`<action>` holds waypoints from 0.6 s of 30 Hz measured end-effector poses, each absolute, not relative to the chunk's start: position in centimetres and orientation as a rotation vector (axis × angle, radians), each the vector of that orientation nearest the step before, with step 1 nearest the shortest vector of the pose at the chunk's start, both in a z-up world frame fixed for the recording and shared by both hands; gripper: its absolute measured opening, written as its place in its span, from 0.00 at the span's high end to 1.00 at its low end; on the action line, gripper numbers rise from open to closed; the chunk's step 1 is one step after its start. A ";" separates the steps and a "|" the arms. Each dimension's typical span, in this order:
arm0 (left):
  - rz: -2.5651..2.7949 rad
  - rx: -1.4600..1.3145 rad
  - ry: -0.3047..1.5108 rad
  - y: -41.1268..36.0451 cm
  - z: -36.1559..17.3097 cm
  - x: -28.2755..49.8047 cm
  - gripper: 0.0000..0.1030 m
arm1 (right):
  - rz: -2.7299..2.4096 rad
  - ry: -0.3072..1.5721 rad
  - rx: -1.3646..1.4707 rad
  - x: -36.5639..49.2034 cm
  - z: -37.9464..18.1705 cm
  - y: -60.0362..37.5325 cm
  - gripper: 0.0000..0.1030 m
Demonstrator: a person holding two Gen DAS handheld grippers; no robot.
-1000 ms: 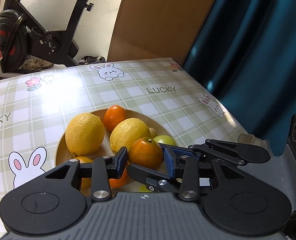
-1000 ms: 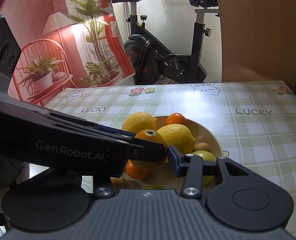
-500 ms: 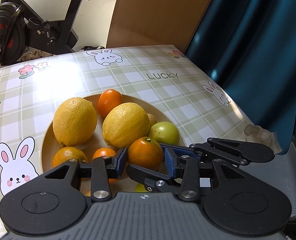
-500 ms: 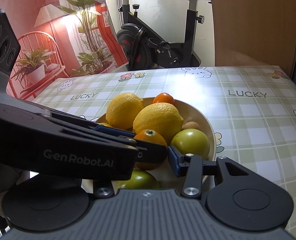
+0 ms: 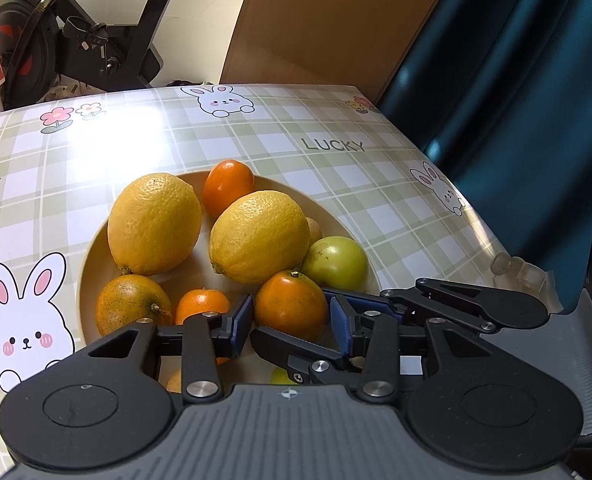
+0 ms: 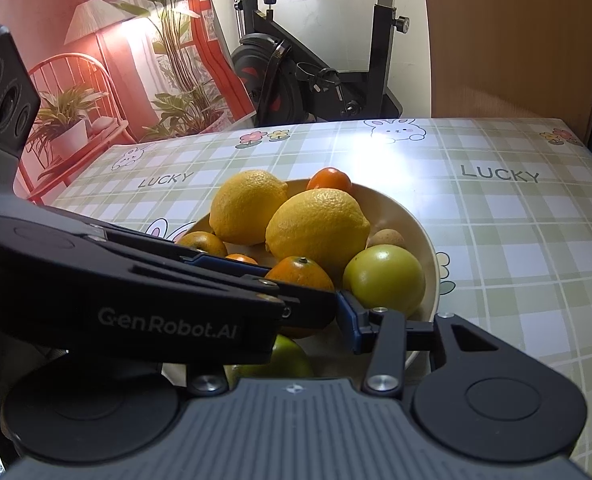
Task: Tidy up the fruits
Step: 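Open the left tool to release the orange on the plate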
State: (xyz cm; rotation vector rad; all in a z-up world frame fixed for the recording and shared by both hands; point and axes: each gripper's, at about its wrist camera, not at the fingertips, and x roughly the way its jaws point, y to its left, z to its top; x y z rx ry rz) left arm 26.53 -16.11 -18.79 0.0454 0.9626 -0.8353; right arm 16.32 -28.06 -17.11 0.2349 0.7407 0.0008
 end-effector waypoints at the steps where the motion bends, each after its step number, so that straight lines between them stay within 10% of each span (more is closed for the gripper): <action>1: -0.836 0.041 0.965 -16.0 -18.8 26.6 0.55 | -0.001 0.742 0.231 16.4 -17.1 -28.0 0.54; 18: -0.785 -0.013 0.844 -12.4 -14.2 24.2 0.26 | -0.018 0.706 0.173 15.6 -14.7 -27.5 0.27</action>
